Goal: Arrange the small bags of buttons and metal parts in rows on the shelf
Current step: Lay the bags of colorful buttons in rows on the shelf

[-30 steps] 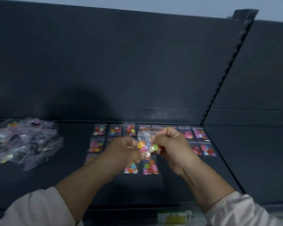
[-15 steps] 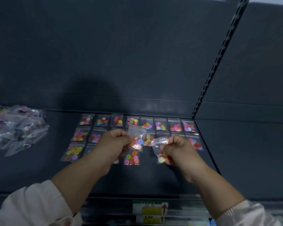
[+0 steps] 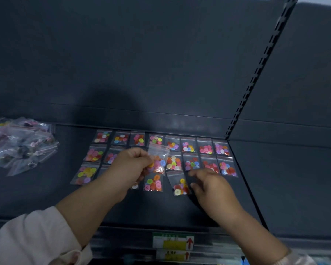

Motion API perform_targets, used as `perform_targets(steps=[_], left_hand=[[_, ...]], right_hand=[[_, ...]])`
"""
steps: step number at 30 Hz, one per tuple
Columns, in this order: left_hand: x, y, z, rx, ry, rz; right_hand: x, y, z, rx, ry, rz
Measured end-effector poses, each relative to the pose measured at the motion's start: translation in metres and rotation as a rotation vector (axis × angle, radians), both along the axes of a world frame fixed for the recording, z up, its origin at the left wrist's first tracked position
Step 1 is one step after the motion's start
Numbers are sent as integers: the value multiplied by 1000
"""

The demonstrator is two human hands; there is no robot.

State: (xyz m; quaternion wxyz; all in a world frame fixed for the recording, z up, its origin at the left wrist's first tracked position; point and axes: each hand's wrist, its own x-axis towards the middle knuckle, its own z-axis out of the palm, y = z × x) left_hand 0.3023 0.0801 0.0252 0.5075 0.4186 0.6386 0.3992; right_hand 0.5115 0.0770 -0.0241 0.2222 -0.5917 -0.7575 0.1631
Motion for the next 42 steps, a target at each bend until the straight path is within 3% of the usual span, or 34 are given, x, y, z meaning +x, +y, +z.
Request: perform_targets(steps=[3, 7, 23, 26, 31, 33, 37, 40, 42], left_hand=[[-1, 0, 0, 4, 1, 6], [-2, -1, 0, -1, 13, 7], [1, -3, -4, -18, 15, -15], [7, -3, -5, -11, 20, -38], [25, -2, -7, -13, -20, -88], [35, -3, -7, -5, -26, -124], [48, -3, -12, 46, 38, -167], [43, 0, -23, 170, 279, -224], [40, -3, -29, 244, 486, -284]], right_hand=[[2, 6, -12, 29, -38, 196], [-3, 14, -20, 7, -18, 281], [-12, 17, -22, -4, 12, 252], [-14, 13, -12, -33, 218, 126], [-23, 5, 19, -376, 969, -28], [-23, 4, 22, -418, 1053, -43], [-7, 6, 20, -392, 1001, -147], [12, 8, 13, -442, 880, -235], [19, 7, 6, -456, 670, -250]])
